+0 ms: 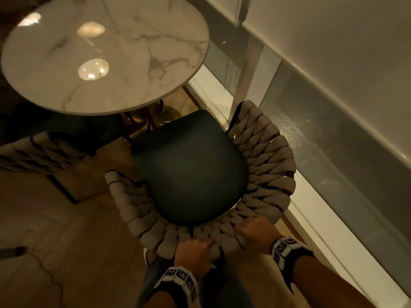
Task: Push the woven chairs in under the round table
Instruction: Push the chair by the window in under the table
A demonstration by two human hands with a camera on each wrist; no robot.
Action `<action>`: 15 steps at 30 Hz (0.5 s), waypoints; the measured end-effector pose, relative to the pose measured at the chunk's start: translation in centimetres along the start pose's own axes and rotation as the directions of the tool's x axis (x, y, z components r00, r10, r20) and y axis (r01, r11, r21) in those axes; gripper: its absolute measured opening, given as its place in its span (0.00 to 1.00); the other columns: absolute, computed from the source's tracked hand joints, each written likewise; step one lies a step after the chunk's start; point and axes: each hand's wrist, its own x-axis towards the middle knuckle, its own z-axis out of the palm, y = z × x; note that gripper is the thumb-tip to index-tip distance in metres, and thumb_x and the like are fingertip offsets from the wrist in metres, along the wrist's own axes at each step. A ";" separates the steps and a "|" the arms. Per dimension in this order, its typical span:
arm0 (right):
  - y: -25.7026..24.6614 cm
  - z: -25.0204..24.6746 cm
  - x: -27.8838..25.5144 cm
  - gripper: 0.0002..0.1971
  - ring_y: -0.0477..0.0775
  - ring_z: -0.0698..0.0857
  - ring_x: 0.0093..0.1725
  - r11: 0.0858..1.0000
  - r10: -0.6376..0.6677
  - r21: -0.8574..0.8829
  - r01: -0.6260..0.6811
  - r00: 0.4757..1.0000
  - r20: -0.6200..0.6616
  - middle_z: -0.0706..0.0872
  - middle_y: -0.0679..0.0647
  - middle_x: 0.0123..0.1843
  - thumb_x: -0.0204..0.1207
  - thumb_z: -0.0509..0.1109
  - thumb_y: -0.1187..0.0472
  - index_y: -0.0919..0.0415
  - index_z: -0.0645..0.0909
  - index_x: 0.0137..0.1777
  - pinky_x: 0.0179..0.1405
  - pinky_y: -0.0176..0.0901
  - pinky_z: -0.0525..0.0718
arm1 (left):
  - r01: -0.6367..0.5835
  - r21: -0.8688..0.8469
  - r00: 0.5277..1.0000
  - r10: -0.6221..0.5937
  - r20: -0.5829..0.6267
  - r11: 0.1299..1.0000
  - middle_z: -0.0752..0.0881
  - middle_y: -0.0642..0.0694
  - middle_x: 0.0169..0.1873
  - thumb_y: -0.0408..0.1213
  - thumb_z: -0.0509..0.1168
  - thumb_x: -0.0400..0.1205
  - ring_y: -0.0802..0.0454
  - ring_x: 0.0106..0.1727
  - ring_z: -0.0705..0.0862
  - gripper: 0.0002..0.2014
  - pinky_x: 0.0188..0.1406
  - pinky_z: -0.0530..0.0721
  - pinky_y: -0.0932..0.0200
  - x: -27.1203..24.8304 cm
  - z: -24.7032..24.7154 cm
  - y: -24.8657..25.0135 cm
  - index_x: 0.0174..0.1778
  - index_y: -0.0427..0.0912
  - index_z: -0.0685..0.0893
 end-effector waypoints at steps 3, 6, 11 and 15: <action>1.4 -1.1 1.7 0.11 0.53 0.89 0.35 0.995 0.051 -0.084 -0.052 0.999 -0.019 0.90 0.50 0.37 0.65 0.78 0.48 0.51 0.86 0.44 0.36 0.43 0.84 | 0.057 0.031 0.996 -0.054 -0.073 0.998 0.86 0.47 0.50 0.49 0.61 0.80 0.46 0.48 0.84 0.14 0.47 0.81 0.52 0.7 -2.1 0.0 0.60 0.54 0.79; 2.2 -1.7 4.6 0.11 0.54 0.87 0.41 0.995 0.053 -0.085 -0.055 0.998 -0.023 0.90 0.49 0.44 0.70 0.70 0.48 0.49 0.84 0.49 0.44 0.47 0.86 | 0.112 0.018 0.981 -0.108 -0.159 0.994 0.87 0.47 0.47 0.43 0.60 0.78 0.44 0.48 0.85 0.12 0.47 0.80 0.53 2.1 -4.2 -0.8 0.55 0.53 0.82; 3.9 -4.1 9.3 0.09 0.56 0.85 0.49 0.991 0.069 -0.105 -0.082 0.990 -0.126 0.88 0.50 0.50 0.77 0.65 0.49 0.48 0.83 0.50 0.52 0.46 0.76 | 0.223 -0.016 0.940 -0.219 -0.262 0.975 0.87 0.52 0.44 0.44 0.66 0.73 0.46 0.47 0.84 0.15 0.51 0.77 0.51 5.4 -6.3 -2.3 0.55 0.58 0.81; 4.8 -4.8 10.7 0.12 0.56 0.84 0.49 0.983 0.093 -0.138 -0.121 0.977 -0.190 0.88 0.48 0.48 0.74 0.65 0.43 0.46 0.83 0.50 0.53 0.49 0.78 | 0.284 -0.013 0.918 -0.276 -0.283 0.959 0.85 0.55 0.39 0.55 0.66 0.71 0.48 0.47 0.82 0.13 0.54 0.72 0.46 6.8 -6.9 -2.5 0.51 0.60 0.81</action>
